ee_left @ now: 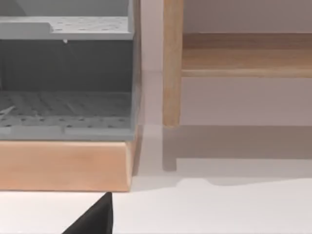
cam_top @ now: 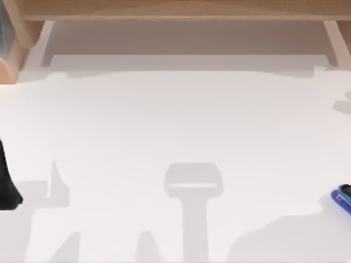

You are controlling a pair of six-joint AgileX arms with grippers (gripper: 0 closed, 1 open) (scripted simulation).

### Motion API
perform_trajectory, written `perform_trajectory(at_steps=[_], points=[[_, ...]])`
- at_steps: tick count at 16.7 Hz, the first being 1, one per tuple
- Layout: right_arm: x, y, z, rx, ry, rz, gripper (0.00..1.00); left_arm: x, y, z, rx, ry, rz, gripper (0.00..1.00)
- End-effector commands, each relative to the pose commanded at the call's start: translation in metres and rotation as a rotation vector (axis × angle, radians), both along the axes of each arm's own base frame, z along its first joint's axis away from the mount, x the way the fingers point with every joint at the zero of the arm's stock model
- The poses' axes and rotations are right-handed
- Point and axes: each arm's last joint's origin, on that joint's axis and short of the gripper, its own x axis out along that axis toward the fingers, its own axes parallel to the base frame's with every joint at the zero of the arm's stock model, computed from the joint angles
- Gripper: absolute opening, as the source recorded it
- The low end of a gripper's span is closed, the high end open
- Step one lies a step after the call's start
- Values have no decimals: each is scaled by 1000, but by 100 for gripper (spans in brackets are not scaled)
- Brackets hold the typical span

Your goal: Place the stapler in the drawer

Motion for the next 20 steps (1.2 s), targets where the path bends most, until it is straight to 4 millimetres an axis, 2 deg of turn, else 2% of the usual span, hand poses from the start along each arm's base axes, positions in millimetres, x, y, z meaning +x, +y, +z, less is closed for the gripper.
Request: perform_trajectory(at_steps=[3,6,19,20], points=[[10,0,0,0,0,0,100,0,0,0,0,0,0,100],[10,0,0,0,0,0,100,0,0,0,0,0,0,100],[10,0,0,0,0,0,2,0,0,0,0,0,0,100],[10,0,0,0,0,0,0,0,0,0,0,0,0,100]])
